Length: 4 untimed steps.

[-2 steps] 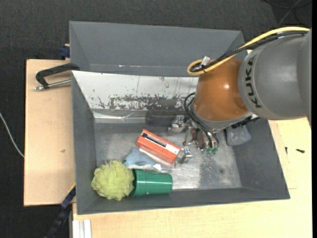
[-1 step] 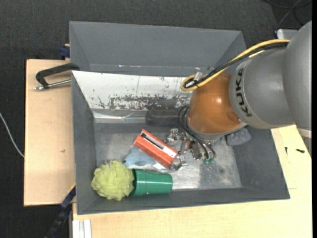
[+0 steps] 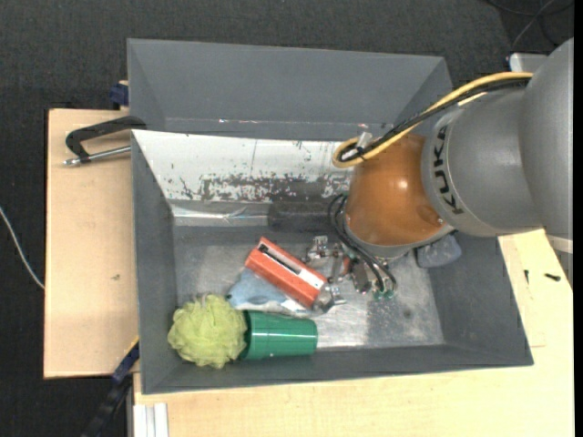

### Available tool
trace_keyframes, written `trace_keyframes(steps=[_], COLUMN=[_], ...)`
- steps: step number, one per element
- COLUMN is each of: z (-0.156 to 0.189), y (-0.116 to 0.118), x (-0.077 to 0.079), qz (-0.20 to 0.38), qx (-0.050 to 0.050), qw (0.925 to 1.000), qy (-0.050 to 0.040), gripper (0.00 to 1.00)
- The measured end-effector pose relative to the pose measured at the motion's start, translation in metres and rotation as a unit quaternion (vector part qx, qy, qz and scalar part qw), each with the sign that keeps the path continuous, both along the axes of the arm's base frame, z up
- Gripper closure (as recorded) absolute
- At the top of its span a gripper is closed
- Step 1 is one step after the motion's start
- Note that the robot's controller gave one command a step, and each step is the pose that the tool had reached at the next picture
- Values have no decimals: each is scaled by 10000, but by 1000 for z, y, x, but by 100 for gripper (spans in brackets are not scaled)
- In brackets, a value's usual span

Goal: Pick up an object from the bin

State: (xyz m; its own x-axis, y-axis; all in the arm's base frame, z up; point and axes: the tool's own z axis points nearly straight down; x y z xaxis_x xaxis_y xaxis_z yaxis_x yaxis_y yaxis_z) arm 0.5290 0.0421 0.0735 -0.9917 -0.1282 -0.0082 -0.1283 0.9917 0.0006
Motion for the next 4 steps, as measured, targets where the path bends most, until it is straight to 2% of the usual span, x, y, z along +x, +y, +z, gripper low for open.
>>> trace_keyframes(steps=[1, 2, 3, 4], z=[135, 135, 135, 15], y=[6, 6, 6, 8], x=[-27, -27, -27, -8], qz=[-350, -350, -350, 59], qx=[1, 1, 1, 18], qw=[9994, 9994, 9994, 10000], qy=[18, 20, 20, -52], gripper=[100, 0, 0, 100])
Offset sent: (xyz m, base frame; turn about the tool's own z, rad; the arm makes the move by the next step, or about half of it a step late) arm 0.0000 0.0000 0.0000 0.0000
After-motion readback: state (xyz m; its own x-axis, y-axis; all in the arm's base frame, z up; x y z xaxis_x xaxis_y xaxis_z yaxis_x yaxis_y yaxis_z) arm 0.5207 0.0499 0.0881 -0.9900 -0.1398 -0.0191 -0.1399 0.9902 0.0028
